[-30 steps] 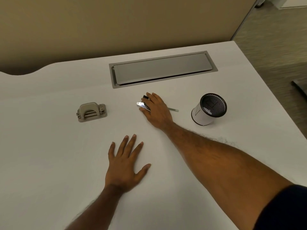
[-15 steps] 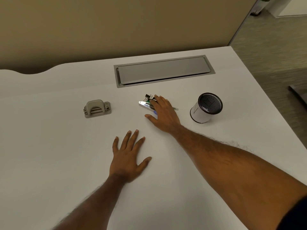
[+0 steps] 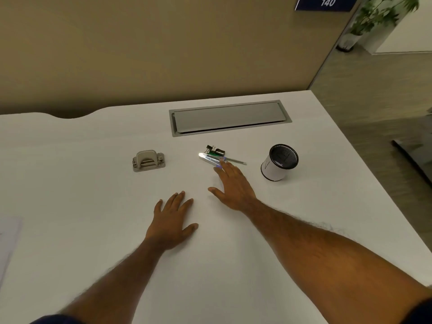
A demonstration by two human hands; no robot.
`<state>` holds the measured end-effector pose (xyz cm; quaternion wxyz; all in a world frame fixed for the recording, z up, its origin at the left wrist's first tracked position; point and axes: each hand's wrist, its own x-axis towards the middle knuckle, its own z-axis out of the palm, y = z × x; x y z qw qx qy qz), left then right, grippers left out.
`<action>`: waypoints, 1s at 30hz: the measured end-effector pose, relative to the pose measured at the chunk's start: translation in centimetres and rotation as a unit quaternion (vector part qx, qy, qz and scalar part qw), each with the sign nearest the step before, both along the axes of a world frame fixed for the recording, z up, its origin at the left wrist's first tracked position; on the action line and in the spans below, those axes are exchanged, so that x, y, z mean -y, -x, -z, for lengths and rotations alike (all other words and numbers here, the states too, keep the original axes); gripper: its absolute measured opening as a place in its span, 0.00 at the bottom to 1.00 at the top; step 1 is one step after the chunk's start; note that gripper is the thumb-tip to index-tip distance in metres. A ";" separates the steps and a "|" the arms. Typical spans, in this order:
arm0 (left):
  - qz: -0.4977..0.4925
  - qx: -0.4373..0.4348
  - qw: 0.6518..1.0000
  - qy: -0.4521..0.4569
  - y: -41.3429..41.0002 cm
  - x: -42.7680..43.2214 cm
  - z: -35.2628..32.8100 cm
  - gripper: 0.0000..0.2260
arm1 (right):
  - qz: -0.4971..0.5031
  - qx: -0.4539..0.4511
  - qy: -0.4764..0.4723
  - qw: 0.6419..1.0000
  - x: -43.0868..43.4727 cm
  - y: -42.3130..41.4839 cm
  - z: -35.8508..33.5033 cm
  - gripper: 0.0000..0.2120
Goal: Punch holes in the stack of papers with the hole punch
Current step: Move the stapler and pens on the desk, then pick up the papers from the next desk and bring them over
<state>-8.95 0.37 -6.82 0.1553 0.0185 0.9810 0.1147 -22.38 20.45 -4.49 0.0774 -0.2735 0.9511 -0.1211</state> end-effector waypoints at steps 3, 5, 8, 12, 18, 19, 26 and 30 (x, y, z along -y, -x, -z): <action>-0.028 -0.004 1.000 0.011 -2.4 2.5 -0.9 0.41 | -0.005 0.017 -0.005 1.000 0.2 -1.9 -0.7 0.33; -0.048 0.002 0.999 0.018 -4.4 4.0 -1.4 0.41 | -0.009 0.032 -0.011 0.999 0.5 -3.3 -1.2 0.33; -0.078 0.014 0.997 0.024 -7.3 5.9 -1.9 0.44 | -0.013 0.045 -0.018 0.999 1.3 -5.4 -1.9 0.33; -0.111 0.002 0.994 0.020 -10.9 8.1 -2.6 0.48 | -0.032 0.053 -0.023 0.998 2.7 -8.0 -2.5 0.33; -0.152 -0.010 0.988 0.016 -14.7 9.9 -3.1 0.47 | -0.047 0.065 -0.017 0.997 4.3 -11.9 -2.6 0.33; -0.160 -0.013 0.987 0.014 -15.4 10.0 -3.0 0.47 | -0.051 0.069 -0.017 0.996 4.6 -12.7 -2.4 0.33; -0.198 -0.014 0.980 -0.009 -19.6 11.2 -2.3 0.46 | -0.077 0.085 -0.019 0.993 7.3 -17.0 -1.6 0.43; -0.213 -0.023 0.977 -0.007 -21.1 12.9 -2.5 0.46 | -0.101 0.086 -0.024 0.991 9.6 -18.3 -1.8 0.45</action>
